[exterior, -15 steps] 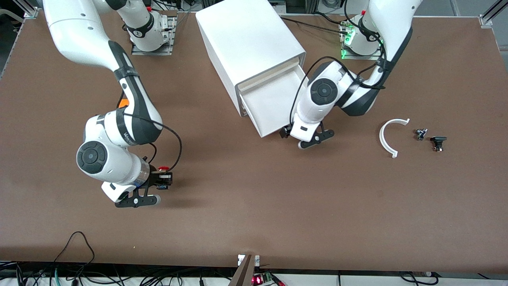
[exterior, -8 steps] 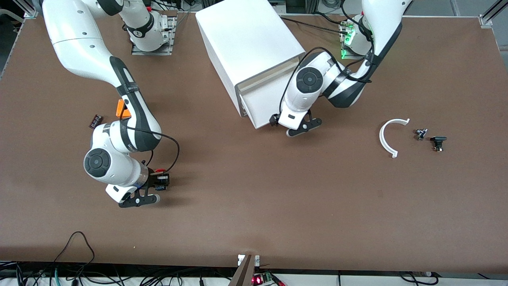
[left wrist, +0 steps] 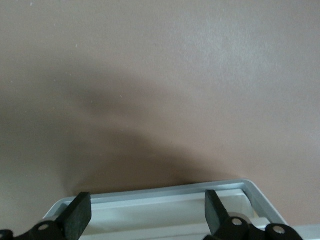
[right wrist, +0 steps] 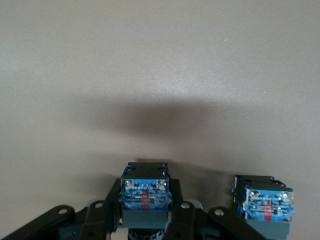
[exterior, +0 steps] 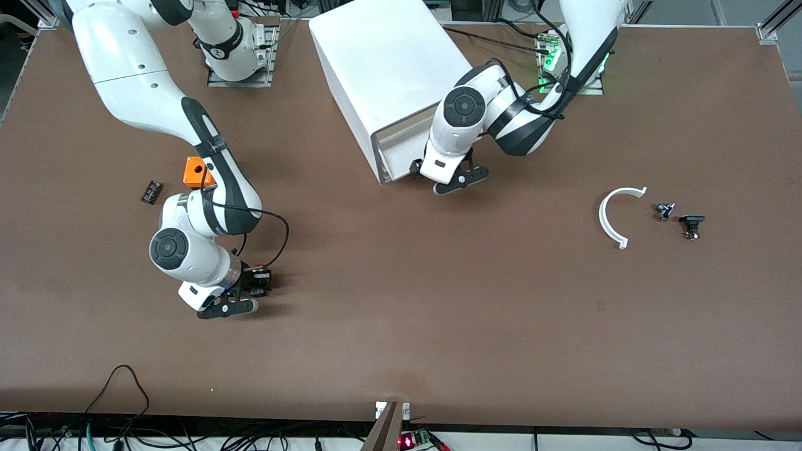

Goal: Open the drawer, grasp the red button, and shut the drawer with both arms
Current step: 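Close the drawer with the left gripper while the right gripper lowers the button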

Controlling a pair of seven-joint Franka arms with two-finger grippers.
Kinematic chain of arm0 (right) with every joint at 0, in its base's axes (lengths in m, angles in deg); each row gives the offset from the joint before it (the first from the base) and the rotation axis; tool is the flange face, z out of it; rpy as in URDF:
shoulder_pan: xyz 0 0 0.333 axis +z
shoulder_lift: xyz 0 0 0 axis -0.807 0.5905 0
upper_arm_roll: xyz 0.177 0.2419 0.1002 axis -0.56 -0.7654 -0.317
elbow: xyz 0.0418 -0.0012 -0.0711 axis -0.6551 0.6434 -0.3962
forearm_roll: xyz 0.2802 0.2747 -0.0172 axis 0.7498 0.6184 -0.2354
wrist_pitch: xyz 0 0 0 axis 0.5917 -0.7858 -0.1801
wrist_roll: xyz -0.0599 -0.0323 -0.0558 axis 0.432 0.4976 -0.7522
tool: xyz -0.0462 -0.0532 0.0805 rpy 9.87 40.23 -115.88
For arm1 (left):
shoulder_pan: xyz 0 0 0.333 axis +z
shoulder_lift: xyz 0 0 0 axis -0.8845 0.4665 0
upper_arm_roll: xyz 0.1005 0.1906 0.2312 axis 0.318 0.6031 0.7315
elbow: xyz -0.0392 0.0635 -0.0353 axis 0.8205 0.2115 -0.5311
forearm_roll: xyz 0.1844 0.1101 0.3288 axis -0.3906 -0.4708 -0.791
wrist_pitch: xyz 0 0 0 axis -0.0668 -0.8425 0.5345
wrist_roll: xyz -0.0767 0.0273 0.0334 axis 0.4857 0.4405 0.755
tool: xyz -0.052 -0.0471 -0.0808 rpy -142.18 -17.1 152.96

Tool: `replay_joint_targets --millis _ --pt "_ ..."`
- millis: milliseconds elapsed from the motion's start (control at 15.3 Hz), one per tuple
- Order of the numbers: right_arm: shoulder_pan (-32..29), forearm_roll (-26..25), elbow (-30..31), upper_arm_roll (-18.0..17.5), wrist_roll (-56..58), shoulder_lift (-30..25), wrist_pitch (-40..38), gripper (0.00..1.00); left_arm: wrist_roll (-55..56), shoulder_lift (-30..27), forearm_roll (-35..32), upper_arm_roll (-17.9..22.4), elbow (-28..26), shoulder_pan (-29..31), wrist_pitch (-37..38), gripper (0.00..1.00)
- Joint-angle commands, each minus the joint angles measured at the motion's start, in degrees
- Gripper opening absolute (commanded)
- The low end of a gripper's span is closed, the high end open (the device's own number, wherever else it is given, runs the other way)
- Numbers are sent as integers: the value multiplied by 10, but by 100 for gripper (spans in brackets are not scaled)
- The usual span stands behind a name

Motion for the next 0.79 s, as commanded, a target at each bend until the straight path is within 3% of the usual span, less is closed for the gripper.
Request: replay_joint_targets --millis 0,327,720 --pt "-8 3 13 -8 -2 -14 7 100 9 -19 20 -20 -13 8 11 100" --pt "-9 -4 -15 -8 15 -20 4 100 16 -18 40 -32 -13 7 24 100" --pt "-10 0 -12 0 1 -94 -46 100 25 -17 51 -43 -13 5 28 100"
